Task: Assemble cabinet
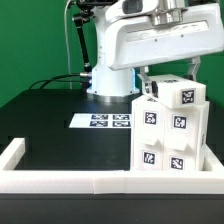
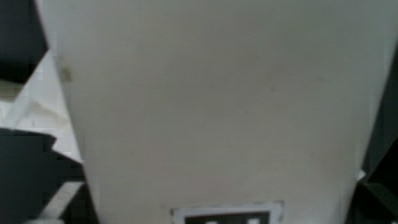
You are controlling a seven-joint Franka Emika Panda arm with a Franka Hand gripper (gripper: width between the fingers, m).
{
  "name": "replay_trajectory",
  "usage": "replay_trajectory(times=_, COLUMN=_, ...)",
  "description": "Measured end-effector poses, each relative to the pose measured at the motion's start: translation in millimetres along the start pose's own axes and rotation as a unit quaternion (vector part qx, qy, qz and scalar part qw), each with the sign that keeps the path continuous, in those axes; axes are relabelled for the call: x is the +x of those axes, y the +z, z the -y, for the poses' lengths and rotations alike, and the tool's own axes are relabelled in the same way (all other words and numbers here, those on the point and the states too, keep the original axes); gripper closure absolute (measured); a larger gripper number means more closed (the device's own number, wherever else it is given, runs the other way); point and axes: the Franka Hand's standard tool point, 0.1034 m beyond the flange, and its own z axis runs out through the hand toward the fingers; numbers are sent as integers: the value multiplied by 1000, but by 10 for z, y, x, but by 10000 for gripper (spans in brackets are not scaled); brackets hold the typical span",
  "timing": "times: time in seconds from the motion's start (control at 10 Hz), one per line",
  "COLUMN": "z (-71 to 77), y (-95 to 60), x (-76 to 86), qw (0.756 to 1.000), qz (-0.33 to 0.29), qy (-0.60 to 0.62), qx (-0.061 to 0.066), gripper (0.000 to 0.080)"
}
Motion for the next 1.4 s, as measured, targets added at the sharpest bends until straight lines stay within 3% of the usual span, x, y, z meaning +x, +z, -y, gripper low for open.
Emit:
replay_trajectory(times=0.4, z=-14, y=-4, x=21, qw=989, qz=-9, qy=148, qx=-2, gripper=239)
replay_trajectory(times=1.0, z=-11, y=-3, x=20, qw=947, qz=-10, qy=322, qx=0, gripper=239)
replay_trajectory(times=1.4, z=61, y=21, x=-12, qw=838, qz=-7, qy=545, qx=9, gripper=239)
